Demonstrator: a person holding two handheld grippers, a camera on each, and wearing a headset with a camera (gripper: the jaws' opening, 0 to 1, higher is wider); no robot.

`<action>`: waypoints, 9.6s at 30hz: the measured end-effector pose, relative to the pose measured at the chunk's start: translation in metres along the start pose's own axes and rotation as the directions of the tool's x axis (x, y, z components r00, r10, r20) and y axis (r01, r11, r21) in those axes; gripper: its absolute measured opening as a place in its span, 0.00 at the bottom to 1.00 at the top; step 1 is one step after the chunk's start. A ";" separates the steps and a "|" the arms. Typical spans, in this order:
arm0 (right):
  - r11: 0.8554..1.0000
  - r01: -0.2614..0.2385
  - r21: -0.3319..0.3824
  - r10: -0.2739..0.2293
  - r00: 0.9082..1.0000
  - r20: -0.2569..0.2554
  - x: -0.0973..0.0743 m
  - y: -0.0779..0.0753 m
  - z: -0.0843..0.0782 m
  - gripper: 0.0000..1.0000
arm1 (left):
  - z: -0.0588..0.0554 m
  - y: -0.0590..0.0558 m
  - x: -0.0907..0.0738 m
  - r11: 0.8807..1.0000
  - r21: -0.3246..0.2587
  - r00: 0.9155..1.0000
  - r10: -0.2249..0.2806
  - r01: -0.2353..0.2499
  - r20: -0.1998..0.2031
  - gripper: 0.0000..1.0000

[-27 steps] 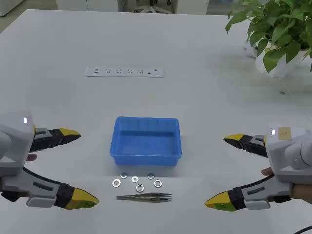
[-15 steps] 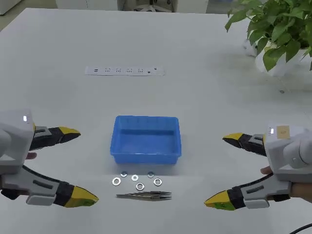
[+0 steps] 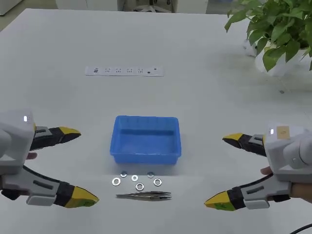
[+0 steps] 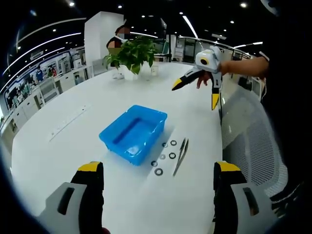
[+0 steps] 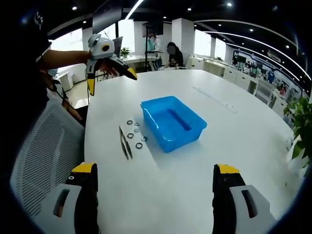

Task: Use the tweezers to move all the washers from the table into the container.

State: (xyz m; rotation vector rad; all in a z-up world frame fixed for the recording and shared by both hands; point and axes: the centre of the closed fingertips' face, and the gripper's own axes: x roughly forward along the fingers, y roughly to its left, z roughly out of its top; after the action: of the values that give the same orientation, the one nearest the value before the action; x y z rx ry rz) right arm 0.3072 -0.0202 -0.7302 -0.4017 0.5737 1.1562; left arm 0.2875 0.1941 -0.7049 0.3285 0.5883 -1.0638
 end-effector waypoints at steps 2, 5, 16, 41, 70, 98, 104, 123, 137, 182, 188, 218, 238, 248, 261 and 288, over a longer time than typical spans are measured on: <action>1.000 0.000 0.000 0.000 1.000 0.000 0.000 0.000 0.000 0.99 | 0.001 0.000 0.000 1.000 0.001 1.000 0.000 0.000 0.000 0.99; 1.000 0.000 0.000 0.000 1.000 0.001 0.000 0.000 0.000 0.99 | 0.001 0.000 0.000 1.000 0.004 1.000 0.000 0.000 0.002 0.99; 1.000 0.000 -0.004 0.000 1.000 0.001 -0.002 0.000 0.000 0.99 | 0.003 0.000 0.001 1.000 0.011 1.000 -0.002 0.002 -0.001 0.99; 1.000 -0.004 -0.013 0.004 1.000 0.000 -0.002 0.000 0.002 0.98 | 0.005 -0.003 0.003 0.999 0.031 1.000 -0.016 0.017 -0.006 0.99; 0.995 -0.041 -0.086 0.040 0.999 -0.016 0.006 0.006 0.009 0.86 | -0.005 -0.005 0.006 0.997 0.081 0.999 -0.012 0.016 -0.052 0.95; 0.925 -0.232 -0.301 0.206 0.972 -0.116 0.055 0.052 0.011 0.45 | -0.027 -0.041 0.048 0.961 0.225 0.976 -0.123 0.162 -0.177 0.49; 0.908 -0.262 -0.327 0.221 0.962 -0.159 0.064 0.058 0.006 0.36 | -0.033 -0.042 0.058 0.955 0.244 0.970 -0.116 0.168 -0.215 0.40; 0.900 -0.304 -0.313 0.238 0.943 -0.233 0.097 0.066 -0.002 0.18 | -0.056 -0.039 0.081 0.951 0.236 0.944 -0.120 0.198 -0.308 0.21; 0.896 -0.325 -0.303 0.239 0.927 -0.289 0.115 0.070 -0.011 0.15 | -0.060 -0.038 0.091 0.948 0.227 0.932 -0.139 0.223 -0.335 0.15; 0.884 -0.328 -0.334 0.240 0.930 -0.279 0.117 0.073 -0.010 0.15 | -0.036 -0.042 0.085 0.915 0.304 0.936 -0.168 0.265 -0.309 0.05; 0.879 -0.330 -0.343 0.242 0.931 -0.275 0.119 0.075 -0.008 0.15 | -0.023 -0.045 0.080 0.912 0.313 0.940 -0.173 0.265 -0.294 0.05; 0.899 -0.303 -0.315 0.268 0.952 -0.149 0.114 0.085 0.012 0.10 | 0.046 -0.071 0.071 0.884 0.373 0.958 -0.242 0.283 -0.154 0.05; 0.900 -0.302 -0.315 0.267 0.952 -0.150 0.110 0.084 0.006 0.09 | 0.050 -0.083 0.088 0.868 0.382 0.948 -0.292 0.317 -0.124 0.06; 0.908 -0.275 -0.314 0.244 0.960 -0.135 0.107 0.076 0.011 0.10 | 0.054 -0.076 0.085 0.873 0.379 0.952 -0.284 0.306 -0.114 0.06; 0.918 -0.234 -0.320 0.208 0.971 -0.115 0.110 0.063 0.014 0.11 | 0.059 -0.066 0.089 0.873 0.388 0.956 -0.273 0.294 -0.110 0.06; 0.932 -0.218 -0.290 0.194 0.975 -0.110 0.117 0.050 0.012 0.12 | 0.061 -0.050 0.101 0.890 0.354 0.958 -0.268 0.287 -0.103 0.06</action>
State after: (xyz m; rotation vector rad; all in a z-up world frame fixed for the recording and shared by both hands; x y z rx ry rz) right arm 0.2968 0.0909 -0.7933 -0.6629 0.5181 1.4424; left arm 0.2966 0.0670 -0.7150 0.6130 0.4886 -1.4515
